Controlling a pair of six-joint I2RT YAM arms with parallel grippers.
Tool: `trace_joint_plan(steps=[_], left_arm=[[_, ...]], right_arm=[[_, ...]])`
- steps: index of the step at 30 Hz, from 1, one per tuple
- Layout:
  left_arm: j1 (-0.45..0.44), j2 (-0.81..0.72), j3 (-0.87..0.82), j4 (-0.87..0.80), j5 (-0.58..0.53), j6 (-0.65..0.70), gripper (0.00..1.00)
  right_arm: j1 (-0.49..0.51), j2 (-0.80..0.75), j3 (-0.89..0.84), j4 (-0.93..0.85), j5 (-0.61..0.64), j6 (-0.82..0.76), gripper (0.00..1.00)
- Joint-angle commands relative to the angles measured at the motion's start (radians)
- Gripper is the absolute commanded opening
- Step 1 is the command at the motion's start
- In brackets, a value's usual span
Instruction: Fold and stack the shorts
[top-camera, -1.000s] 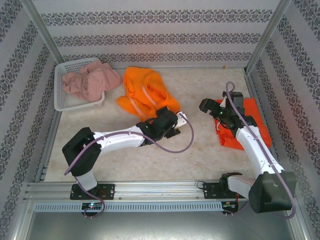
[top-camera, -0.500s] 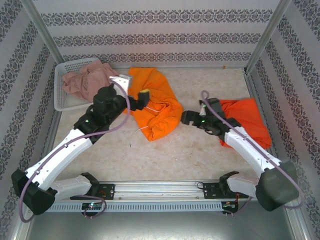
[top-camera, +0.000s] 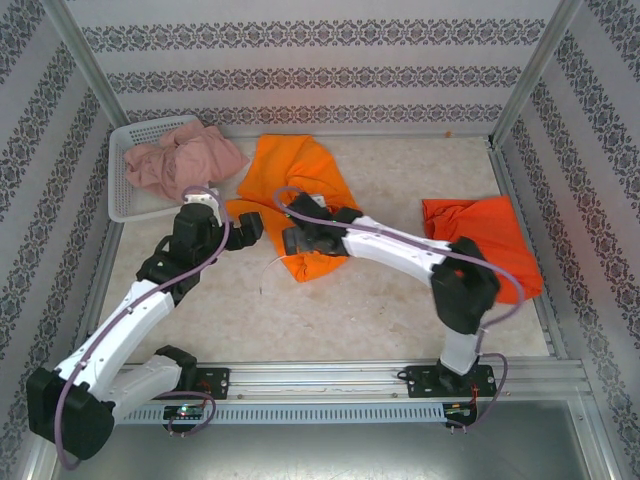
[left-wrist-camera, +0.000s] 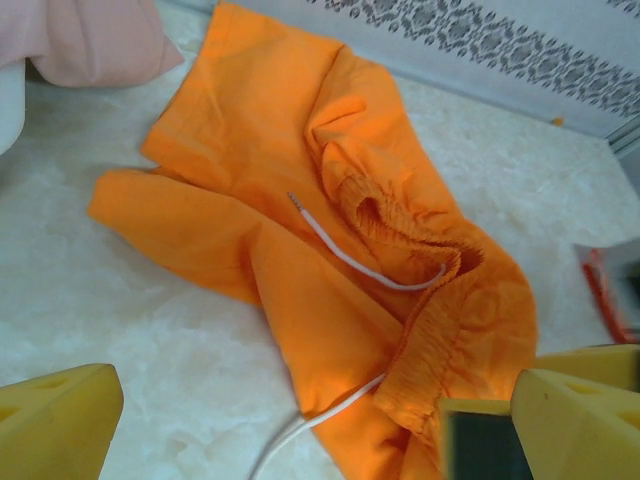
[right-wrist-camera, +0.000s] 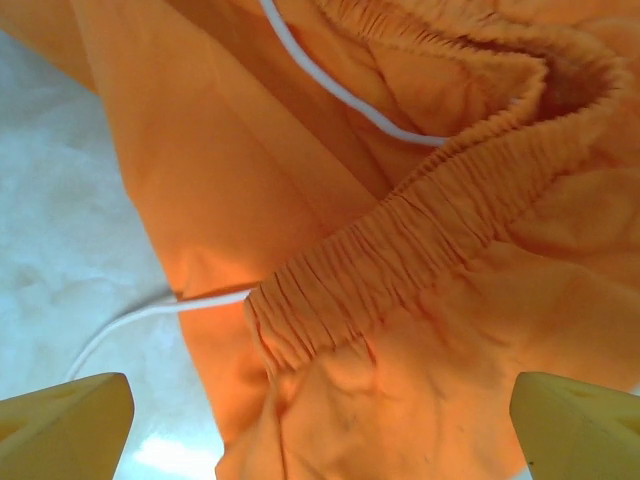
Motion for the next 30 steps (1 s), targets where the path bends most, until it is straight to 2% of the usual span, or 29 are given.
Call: trace_joint_plan(steps=[1,5,9,15,17,19,22,25,30], left_arm=[[0.021,-0.029,-0.021,-0.008,0.020,-0.029,1.00],[0.035,-0.043,-0.042,-0.005,0.028,-0.033,1.00],[0.047,-0.048,-0.058,-0.001,0.038,-0.036,1.00],[0.064,-0.058,-0.078,0.005,0.040,-0.046,1.00],[0.072,-0.059,-0.081,0.010,0.042,-0.056,1.00],[0.079,-0.058,-0.081,0.014,0.048,-0.063,1.00],[0.087,-0.058,-0.080,0.017,0.055,-0.073,1.00],[0.090,-0.058,-0.083,0.026,0.060,-0.082,1.00],[0.093,-0.047,-0.118,0.065,0.071,-0.133,1.00]], right_arm=[[0.040,0.107,0.097,-0.154,0.094,-0.027,0.93],[0.068,0.178,0.141,-0.190,0.113,-0.042,0.84],[0.068,0.245,0.184,-0.256,0.184,-0.060,0.67],[0.060,0.215,0.190,-0.240,0.214,-0.091,0.27],[0.050,0.145,0.163,-0.209,0.222,-0.106,0.10],[0.031,0.053,0.116,-0.180,0.227,-0.115,0.01],[-0.017,-0.134,-0.015,-0.098,0.187,-0.143,0.01],[-0.085,-0.350,-0.197,0.023,0.091,-0.155,0.02],[-0.280,-0.689,-0.599,0.280,-0.132,-0.003,0.05]])
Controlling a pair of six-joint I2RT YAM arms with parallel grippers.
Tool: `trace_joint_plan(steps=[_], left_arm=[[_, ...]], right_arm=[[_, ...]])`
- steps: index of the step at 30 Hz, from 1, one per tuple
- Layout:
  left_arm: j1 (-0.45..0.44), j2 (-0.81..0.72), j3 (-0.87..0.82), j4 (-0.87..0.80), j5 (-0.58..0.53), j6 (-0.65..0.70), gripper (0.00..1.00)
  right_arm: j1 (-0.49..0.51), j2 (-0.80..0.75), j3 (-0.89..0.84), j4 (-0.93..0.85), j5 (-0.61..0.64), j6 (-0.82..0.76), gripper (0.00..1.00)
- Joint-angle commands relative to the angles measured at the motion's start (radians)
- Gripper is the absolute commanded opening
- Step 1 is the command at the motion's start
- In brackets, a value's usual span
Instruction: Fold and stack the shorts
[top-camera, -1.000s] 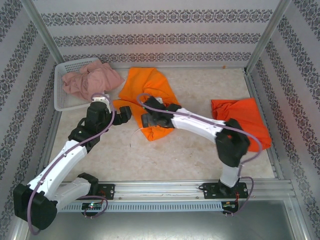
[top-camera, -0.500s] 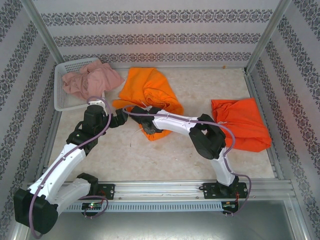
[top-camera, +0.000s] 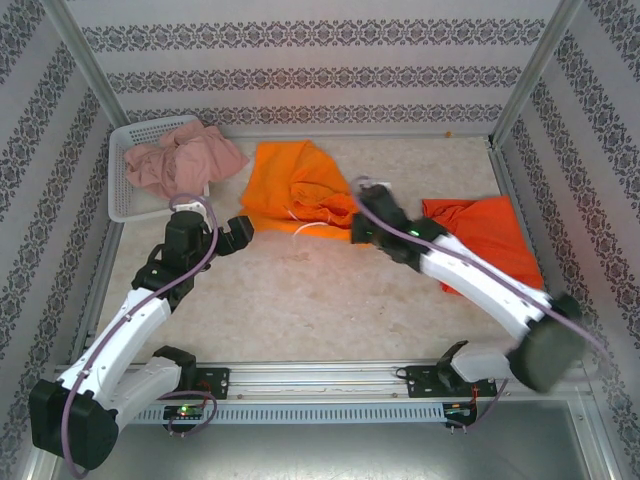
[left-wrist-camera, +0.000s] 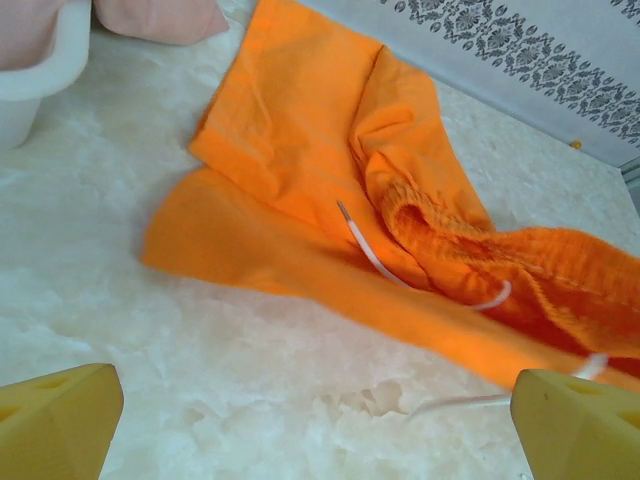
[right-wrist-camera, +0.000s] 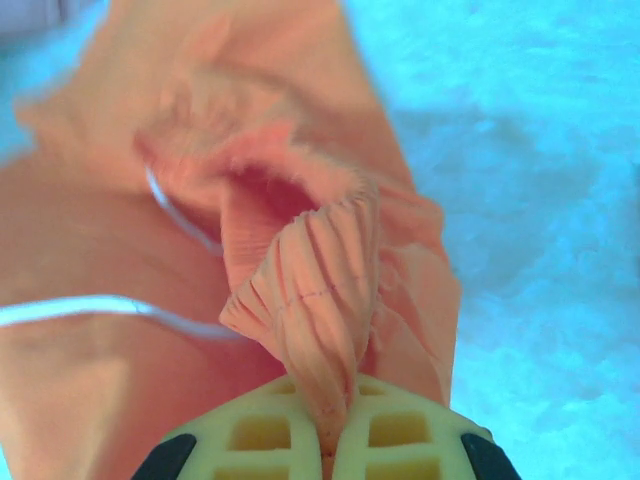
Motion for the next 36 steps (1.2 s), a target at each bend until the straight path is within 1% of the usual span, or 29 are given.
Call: trace_joint_plan(steps=[1,4,5,8,10,13,15,18,21,24,27,32,36], left_arm=[[0.013,-0.001,-0.040,0.059,0.021,-0.064,1.00],[0.013,0.021,-0.081,0.097,0.046,-0.119,0.98],[0.014,0.032,-0.097,0.109,0.055,-0.141,0.97],[0.011,0.072,-0.151,0.166,0.104,-0.213,0.91],[0.009,0.102,-0.184,0.201,0.128,-0.250,0.90],[0.005,0.157,-0.208,0.230,0.156,-0.278,0.89],[-0.004,0.201,-0.220,0.279,0.193,-0.303,0.84],[-0.026,0.262,-0.232,0.349,0.206,-0.323,0.79],[-0.033,0.333,-0.213,0.385,0.222,-0.319,0.72],[-0.035,0.399,-0.183,0.417,0.237,-0.312,0.68],[-0.036,0.461,-0.148,0.418,0.245,-0.290,0.62],[-0.035,0.545,-0.109,0.439,0.237,-0.267,0.55],[-0.037,0.602,-0.077,0.460,0.258,-0.266,0.48]], right_arm=[[-0.105,-0.155,-0.281,0.216,-0.165,0.147,0.05],[-0.210,-0.300,-0.504,0.308,-0.169,0.306,0.06],[-0.234,-0.335,-0.557,0.318,-0.167,0.335,0.06],[-0.273,-0.408,-0.649,0.317,-0.152,0.395,0.06],[-0.282,-0.434,-0.680,0.313,-0.146,0.412,0.07],[-0.290,-0.439,-0.697,0.306,-0.149,0.430,0.08],[-0.293,-0.429,-0.697,0.303,-0.155,0.437,0.08],[-0.297,-0.415,-0.697,0.308,-0.162,0.440,0.08],[-0.299,-0.409,-0.688,0.305,-0.167,0.435,0.08],[-0.300,-0.410,-0.681,0.300,-0.174,0.427,0.08],[-0.303,-0.413,-0.681,0.300,-0.178,0.426,0.08],[-0.306,-0.412,-0.683,0.304,-0.185,0.423,0.07],[-0.309,-0.407,-0.680,0.304,-0.189,0.418,0.07]])
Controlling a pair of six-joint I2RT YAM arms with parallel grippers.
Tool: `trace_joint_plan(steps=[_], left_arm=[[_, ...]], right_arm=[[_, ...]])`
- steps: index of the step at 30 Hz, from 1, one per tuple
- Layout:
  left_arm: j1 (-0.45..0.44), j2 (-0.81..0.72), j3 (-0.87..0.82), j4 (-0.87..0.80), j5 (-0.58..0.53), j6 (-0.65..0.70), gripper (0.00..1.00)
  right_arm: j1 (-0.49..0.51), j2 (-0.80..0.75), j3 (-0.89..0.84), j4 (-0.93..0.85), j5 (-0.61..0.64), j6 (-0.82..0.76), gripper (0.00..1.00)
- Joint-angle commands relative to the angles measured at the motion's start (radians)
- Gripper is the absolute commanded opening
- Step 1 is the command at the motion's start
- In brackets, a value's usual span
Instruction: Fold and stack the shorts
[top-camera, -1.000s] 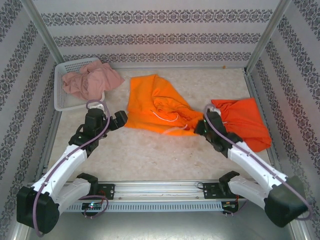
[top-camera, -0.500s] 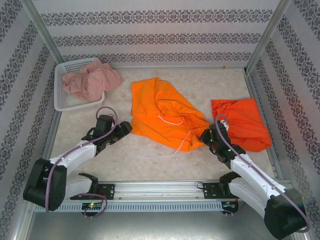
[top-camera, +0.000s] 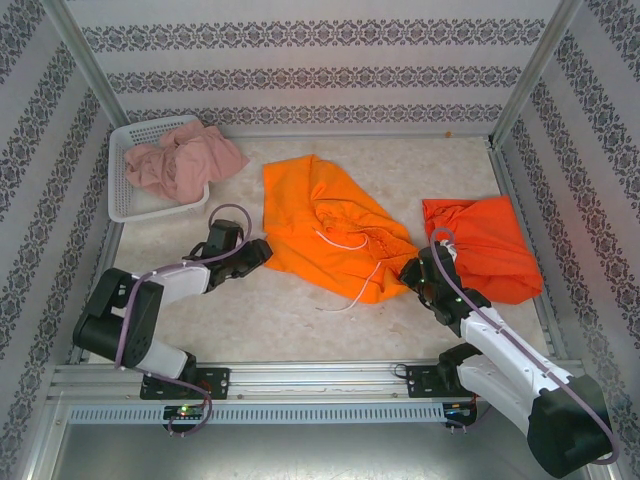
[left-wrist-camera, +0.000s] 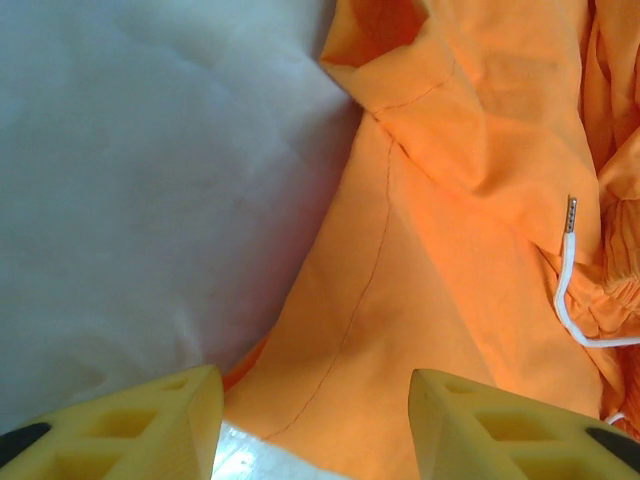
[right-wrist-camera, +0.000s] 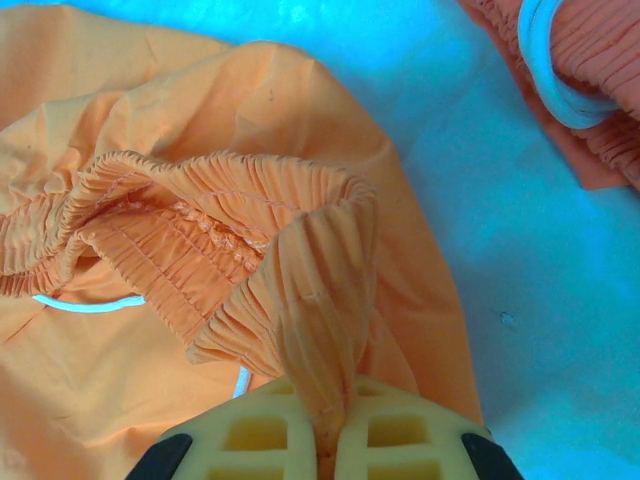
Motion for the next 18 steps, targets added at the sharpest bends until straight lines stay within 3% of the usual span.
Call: trace_joint_plan(steps=[1,4,11,18], left_arm=[[-0.009,0.042,0.035,0.066,0.032,0.014,0.46],[-0.015,0.076,0.042,0.088,0.056,0.004,0.38],[-0.021,0.069,0.052,0.094,0.058,0.005,0.00],[0.006,-0.075,0.265,-0.185,-0.043,0.151,0.00]], right_arm=[[-0.015,0.004,0.004,0.019,-0.013,0.001,0.07],[-0.018,0.007,0.004,0.019,-0.015,-0.001,0.08],[-0.026,0.028,0.016,0.035,-0.020,-0.004,0.08],[-0.045,0.133,0.160,0.030,-0.060,-0.085,0.06]])
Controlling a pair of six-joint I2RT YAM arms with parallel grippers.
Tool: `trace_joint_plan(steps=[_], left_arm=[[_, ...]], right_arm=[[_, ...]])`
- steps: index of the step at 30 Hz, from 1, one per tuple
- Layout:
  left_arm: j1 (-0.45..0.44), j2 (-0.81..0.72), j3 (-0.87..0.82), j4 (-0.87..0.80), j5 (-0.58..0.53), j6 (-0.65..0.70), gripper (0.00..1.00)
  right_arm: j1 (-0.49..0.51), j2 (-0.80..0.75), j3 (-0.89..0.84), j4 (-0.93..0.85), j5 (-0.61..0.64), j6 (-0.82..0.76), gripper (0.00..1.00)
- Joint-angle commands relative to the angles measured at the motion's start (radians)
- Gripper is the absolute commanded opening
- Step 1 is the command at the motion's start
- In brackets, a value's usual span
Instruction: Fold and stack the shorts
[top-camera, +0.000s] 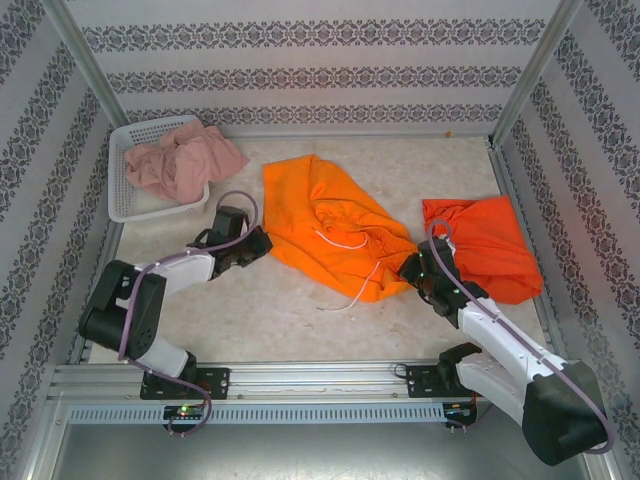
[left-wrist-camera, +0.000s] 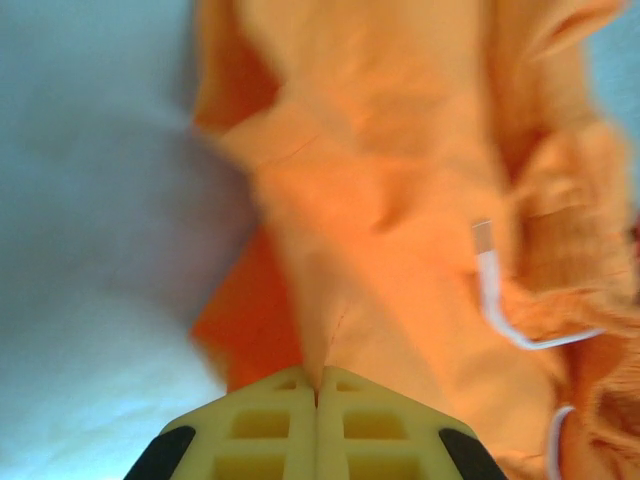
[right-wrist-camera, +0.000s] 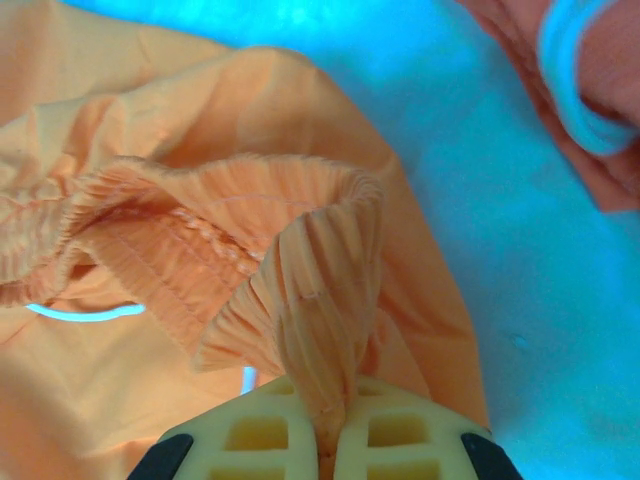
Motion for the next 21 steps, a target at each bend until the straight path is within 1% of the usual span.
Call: trace_joint_plan(steps=[1,4,7,9,10,12,15,17,18,20,21], left_arm=[[0.031,-0.094,0.148,-0.140,-0.067,0.111,0.00],[0.082,-0.095,0.322,-0.252,-0.077,0.171,0.00],[0.137,-0.025,0.555,-0.377,-0.067,0.229,0.00],[0.173,0.061,0.770,-0.462,-0.052,0.252,0.00],[0.190,0.106,0.864,-0.499,-0.044,0.260,0.00],[0.219,0.215,1.112,-0.615,-0.039,0.279,0.00],[0.241,0.338,1.462,-0.782,-0.061,0.319,0.00],[0.248,0.387,1.651,-0.871,-0.063,0.340,0.00],[0.249,0.398,1.724,-0.909,-0.067,0.354,0.00],[0.249,0.379,1.780,-0.952,-0.079,0.375,0.00],[0.249,0.349,1.755,-0.960,-0.078,0.384,0.00]], right_arm=[[-0.015,0.057,0.121,0.022,-0.037,-0.069,0.06],[-0.029,0.150,0.258,0.018,-0.072,-0.114,0.05],[-0.050,0.278,0.454,-0.002,-0.122,-0.159,0.03],[-0.074,0.379,0.617,-0.012,-0.178,-0.163,0.00],[-0.084,0.420,0.695,-0.019,-0.202,-0.152,0.00],[-0.104,0.496,0.858,-0.013,-0.270,-0.127,0.00],[-0.112,0.551,1.062,0.003,-0.321,-0.126,0.00],[-0.116,0.541,1.128,0.016,-0.318,-0.149,0.00],[-0.120,0.523,1.132,0.030,-0.310,-0.160,0.00],[-0.139,0.472,1.083,0.063,-0.289,-0.161,0.00],[-0.153,0.436,1.029,0.084,-0.278,-0.149,0.00]])
